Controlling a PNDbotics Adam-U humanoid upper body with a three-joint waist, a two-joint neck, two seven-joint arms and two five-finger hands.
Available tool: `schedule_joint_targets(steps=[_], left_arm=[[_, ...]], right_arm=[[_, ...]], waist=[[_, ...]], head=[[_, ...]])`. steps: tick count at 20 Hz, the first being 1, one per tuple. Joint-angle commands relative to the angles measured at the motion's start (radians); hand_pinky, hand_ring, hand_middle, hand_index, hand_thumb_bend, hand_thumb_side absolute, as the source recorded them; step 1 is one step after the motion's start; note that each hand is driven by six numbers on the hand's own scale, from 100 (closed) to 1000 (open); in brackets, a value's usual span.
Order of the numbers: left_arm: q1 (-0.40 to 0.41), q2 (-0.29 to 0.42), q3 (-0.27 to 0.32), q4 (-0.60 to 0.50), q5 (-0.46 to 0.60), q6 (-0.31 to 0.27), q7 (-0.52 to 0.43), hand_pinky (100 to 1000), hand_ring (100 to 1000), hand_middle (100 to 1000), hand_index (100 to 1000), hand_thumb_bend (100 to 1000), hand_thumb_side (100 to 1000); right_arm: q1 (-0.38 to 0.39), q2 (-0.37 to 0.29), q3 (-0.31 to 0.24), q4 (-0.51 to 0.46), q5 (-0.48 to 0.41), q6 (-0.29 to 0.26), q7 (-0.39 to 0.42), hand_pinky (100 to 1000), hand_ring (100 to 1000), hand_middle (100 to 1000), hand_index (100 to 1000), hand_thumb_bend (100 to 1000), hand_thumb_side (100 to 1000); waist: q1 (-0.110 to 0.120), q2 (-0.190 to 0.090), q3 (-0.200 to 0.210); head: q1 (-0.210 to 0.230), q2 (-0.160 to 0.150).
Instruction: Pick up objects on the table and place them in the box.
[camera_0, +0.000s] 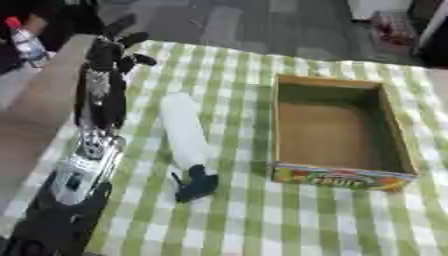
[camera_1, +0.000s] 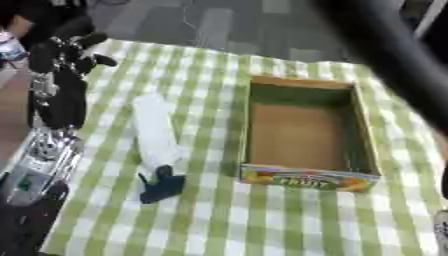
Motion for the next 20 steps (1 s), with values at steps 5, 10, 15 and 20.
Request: schedule_joint_targets(steps=[5, 10, 15, 20], left_arm=[[-0.008, 0.031, 0.0, -0.017, -0.005, 0.003, 0.003, 522, 773, 828, 848, 524, 902], [-0.002, 0.079, -0.008, -0.019, -0.022, 0.006, -0.021, 546, 788, 834, 849, 530, 896], [-0.019, 0.264, -0.02, -0.004, -0.08, 0.014, -0.204, 571, 802, 834, 839, 551, 874], [-0.059, 0.406, -0.043, 0.094, -0.118, -0.021, -0.344, 609, 804, 838, 830, 598, 819]], right_arm=[[-0.006, -0.012, -0.004, -0.019, 0.003, -0.002, 0.003, 521, 694, 713, 782, 164, 1000], [-0.006, -0.015, -0.004, -0.019, 0.003, -0.002, 0.004, 521, 694, 713, 782, 164, 1000], [-0.004, -0.021, -0.005, -0.019, 0.003, -0.002, 0.003, 521, 694, 713, 782, 165, 1000], [-0.002, -0.024, -0.001, -0.017, 0.004, -0.001, 0.006, 521, 694, 713, 782, 165, 1000]], waist=[[0.002, -0.008, 0.0], [0.003, -0.01, 0.0], [0.012, -0.014, -0.001], [0.017, -0.016, -0.007]], head=[[0.008, -0.001], [0.012, 0.005], [0.019, 0.007], [0.025, 0.007]])
